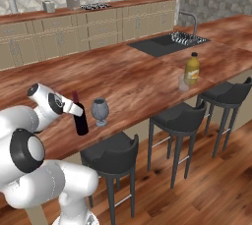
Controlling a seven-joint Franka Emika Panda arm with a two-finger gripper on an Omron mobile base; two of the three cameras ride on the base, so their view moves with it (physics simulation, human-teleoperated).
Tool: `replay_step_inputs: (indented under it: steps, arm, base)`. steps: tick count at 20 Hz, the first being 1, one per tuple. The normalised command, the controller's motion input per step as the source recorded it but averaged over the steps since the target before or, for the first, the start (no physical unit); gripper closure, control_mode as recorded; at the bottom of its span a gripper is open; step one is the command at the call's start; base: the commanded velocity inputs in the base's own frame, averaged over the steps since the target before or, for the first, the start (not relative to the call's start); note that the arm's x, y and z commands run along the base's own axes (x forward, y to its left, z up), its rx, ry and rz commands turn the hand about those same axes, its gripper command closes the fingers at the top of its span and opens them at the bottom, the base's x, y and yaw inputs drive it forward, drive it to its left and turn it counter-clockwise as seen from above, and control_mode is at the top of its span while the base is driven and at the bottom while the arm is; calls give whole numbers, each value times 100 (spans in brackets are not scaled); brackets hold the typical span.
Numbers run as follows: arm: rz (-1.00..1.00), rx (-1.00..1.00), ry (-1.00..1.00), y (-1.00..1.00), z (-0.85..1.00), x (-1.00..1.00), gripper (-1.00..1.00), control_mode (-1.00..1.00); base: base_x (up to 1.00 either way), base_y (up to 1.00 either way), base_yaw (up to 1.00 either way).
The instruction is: There is a wine glass and glass cup on the dining counter. Place the wine bottle next to the wine glass and the juice bottle next to the glass cup.
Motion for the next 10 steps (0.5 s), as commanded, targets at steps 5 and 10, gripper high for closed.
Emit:
replay_step_inputs:
  steps: [5, 10]
  arm:
    - [0, 0, -5, 12, -1, -2, -100, -100]
    - [0, 0, -5, 12, 0, -1, -100, -100]
  base:
    - [0, 0, 0]
    - [0, 0, 0]
